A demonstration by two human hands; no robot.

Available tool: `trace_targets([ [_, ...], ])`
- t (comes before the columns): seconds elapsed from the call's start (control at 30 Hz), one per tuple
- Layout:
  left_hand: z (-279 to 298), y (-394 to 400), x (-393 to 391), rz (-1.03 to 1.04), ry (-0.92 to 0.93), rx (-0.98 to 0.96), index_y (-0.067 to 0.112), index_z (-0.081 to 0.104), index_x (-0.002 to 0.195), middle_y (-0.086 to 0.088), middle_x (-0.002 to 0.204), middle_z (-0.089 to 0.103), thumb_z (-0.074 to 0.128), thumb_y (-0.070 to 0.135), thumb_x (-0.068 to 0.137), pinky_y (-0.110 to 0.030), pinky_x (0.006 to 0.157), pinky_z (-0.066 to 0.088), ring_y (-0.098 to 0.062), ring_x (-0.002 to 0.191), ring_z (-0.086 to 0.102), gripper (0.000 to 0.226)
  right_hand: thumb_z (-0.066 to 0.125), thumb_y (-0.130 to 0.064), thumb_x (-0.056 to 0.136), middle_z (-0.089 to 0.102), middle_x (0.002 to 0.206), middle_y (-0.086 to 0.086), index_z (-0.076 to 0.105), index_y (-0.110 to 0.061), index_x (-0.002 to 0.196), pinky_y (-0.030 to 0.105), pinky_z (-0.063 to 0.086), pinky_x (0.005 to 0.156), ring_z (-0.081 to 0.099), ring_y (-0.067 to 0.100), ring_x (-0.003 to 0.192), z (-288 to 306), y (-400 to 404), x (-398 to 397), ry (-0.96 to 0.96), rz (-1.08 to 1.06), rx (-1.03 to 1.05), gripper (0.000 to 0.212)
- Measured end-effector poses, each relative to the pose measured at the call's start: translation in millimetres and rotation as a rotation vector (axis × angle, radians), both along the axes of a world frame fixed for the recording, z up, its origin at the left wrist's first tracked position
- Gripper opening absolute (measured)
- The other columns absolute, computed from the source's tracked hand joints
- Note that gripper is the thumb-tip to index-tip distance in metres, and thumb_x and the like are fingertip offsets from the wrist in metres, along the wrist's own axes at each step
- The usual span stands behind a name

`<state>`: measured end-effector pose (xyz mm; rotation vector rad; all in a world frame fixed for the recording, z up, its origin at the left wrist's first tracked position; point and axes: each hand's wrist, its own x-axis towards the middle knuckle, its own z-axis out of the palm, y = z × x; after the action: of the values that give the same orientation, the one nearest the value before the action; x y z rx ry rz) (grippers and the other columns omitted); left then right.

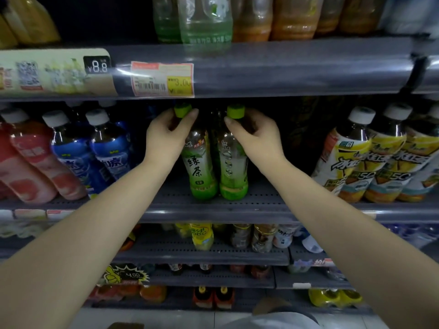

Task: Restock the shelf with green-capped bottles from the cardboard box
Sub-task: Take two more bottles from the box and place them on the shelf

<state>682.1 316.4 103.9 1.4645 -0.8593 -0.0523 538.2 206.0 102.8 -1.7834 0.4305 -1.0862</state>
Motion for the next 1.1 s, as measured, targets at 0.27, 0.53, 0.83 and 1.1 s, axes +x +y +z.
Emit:
trace_targets([
  [0.27,3,4,4,-0.179,-0.055,0.201,0.042,0.061,0.095,0.026,0.095,0.066,0.057,0.059,0.073,-0.006,0.073,0.046,0.014,0.088,0.061,0.028,0.069,-0.032,0.083,0.063,0.112,-0.011,0.052,-0.033,0.116,0.027,0.047,0.091,0.059,0.01,0.109,14,-16,-16,0.43,0.294,-0.016,0.038],
  [0.53,0,7,14,-0.085,-0.087,0.185,0.033,0.063,0.1,0.012,0.1,0.067,0.059,0.041,0.088,-0.014,0.08,0.046,-0.005,0.096,0.063,0.016,0.064,-0.051,0.08,0.051,0.133,0.002,0.038,-0.019,0.133,0.036,0.04,0.105,0.046,0.021,0.126,6,6,10,0.437,0.012,-0.077,0.067],
  [0.83,0,5,21,-0.067,-0.074,0.258,0.031,0.059,0.105,0.014,0.099,0.063,0.057,0.04,0.091,-0.001,0.071,0.041,0.004,0.089,0.058,0.017,0.063,-0.039,0.087,0.057,0.103,-0.018,0.046,-0.032,0.112,0.018,0.043,0.082,0.056,0.003,0.098,1,-2,-2,0.406,0.094,-0.105,0.031],
  [1.1,5,5,36,0.015,-0.204,0.325,0.019,0.063,0.116,0.009,0.105,0.059,0.053,0.038,0.094,-0.015,0.076,0.037,-0.007,0.099,0.053,0.031,0.061,-0.044,0.086,0.06,0.122,-0.002,0.049,-0.021,0.127,0.023,0.039,0.083,0.055,0.01,0.107,-4,6,30,0.405,0.063,-0.109,0.048],
])
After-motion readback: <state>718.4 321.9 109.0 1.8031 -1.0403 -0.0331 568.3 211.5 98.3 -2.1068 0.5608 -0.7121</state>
